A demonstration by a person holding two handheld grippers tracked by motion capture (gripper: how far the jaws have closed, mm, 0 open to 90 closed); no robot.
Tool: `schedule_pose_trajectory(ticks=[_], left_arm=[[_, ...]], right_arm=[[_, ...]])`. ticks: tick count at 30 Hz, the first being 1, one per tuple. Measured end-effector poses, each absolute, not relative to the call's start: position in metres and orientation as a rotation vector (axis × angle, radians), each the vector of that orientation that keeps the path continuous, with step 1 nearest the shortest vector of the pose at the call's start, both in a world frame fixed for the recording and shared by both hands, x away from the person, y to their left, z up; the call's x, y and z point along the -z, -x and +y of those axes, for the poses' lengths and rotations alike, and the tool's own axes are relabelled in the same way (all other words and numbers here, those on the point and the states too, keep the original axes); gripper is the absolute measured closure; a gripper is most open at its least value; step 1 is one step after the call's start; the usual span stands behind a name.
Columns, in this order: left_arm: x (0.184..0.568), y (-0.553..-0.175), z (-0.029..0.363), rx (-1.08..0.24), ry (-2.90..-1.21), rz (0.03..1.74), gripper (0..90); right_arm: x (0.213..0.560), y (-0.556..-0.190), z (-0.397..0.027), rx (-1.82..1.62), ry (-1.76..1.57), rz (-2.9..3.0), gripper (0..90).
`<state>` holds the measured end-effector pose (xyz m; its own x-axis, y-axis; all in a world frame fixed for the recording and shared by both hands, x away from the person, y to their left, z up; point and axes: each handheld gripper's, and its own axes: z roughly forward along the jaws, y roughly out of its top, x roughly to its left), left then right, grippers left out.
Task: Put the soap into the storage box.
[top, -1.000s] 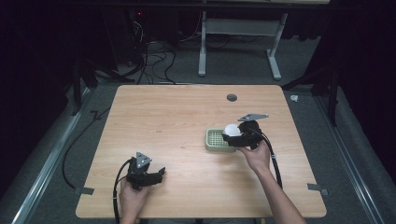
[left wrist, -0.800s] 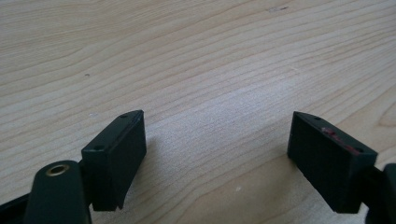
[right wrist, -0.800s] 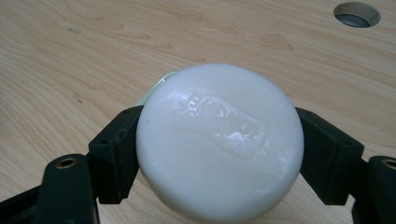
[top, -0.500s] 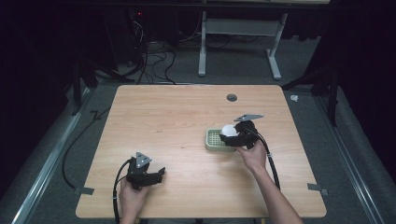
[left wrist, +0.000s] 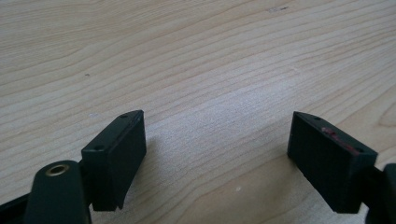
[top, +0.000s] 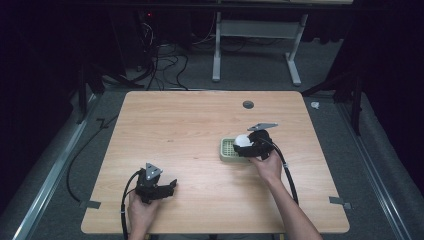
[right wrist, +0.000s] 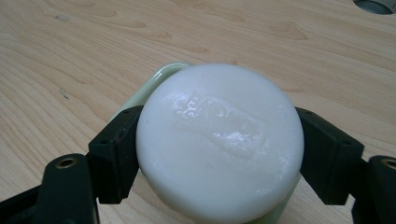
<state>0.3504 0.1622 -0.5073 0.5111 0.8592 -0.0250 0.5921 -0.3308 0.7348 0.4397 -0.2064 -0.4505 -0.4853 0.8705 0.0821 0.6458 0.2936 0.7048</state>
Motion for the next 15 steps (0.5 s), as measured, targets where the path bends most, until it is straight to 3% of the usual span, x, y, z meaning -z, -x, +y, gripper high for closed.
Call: schedule_pose_trajectory(ticks=[15], left_arm=[[0.5073,-0.3504,0.1621,-0.487,-2.054,1.181,19.9]], right_arm=[[0.4613,-0.4439,-0.1965,-0.939,-1.345,2.263,24.2]])
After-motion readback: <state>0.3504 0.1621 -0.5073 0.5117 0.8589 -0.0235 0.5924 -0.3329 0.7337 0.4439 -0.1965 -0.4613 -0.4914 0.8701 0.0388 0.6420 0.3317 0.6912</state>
